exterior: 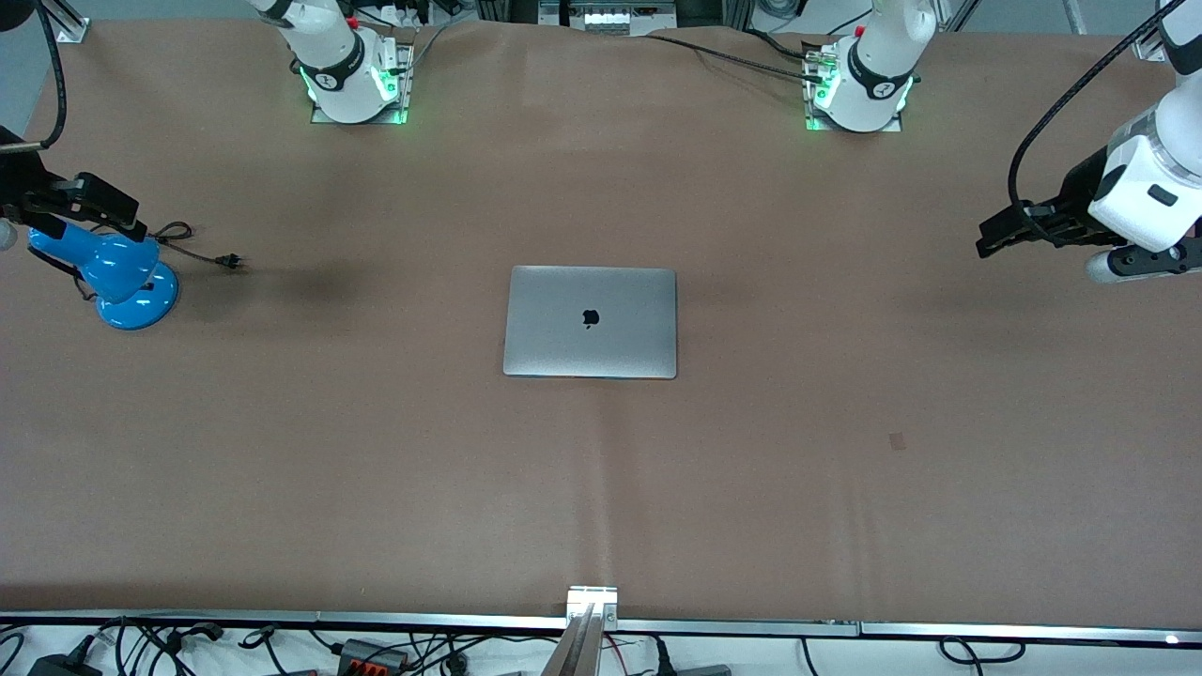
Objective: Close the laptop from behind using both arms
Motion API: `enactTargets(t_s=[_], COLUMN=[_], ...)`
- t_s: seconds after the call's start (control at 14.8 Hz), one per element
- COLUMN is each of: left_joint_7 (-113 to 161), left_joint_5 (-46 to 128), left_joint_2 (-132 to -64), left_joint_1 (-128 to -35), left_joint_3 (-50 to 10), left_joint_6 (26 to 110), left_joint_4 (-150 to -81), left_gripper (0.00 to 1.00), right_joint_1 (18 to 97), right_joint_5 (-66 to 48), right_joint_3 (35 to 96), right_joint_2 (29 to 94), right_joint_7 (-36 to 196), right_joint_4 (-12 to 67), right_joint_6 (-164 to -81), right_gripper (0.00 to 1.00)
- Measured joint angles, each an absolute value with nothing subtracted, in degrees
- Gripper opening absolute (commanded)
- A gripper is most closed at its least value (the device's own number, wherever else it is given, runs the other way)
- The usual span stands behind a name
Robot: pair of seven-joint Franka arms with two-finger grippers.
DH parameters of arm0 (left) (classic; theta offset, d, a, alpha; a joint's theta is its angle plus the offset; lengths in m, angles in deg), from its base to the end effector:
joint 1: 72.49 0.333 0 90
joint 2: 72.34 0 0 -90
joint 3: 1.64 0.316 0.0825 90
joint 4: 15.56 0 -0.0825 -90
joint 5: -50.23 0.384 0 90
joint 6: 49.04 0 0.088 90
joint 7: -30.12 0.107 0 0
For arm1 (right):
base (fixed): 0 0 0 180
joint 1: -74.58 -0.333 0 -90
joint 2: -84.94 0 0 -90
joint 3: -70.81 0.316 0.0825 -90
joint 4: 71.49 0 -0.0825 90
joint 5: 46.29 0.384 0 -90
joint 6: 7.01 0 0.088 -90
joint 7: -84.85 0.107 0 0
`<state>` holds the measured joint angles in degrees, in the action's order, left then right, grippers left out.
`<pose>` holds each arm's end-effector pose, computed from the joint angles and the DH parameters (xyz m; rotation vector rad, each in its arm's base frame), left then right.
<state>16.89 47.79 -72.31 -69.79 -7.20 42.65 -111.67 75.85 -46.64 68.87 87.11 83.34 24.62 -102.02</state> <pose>0.5516 -0.0320 0.5771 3.0946 0.2853 -0.1272 0.5483 -0.0317 0.6025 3.1356 -0.0458 0.0289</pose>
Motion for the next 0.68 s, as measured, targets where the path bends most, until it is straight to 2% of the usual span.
enactTargets(t_s=[0.68], left_joint_7=[20.2], left_joint_5=[47.8], left_joint_2=[-73.0], left_joint_1=[-70.7], left_joint_3=[-8.7], left_joint_6=[42.1], left_joint_4=[-111.6], left_gripper=[1.00], right_joint_1=[75.8], right_joint_5=[-46.6], right_joint_3=[69.0], right_joint_2=[87.2], right_joint_7=[83.3], right_joint_4=[24.8], right_joint_6=[-101.4], right_gripper=[1.00])
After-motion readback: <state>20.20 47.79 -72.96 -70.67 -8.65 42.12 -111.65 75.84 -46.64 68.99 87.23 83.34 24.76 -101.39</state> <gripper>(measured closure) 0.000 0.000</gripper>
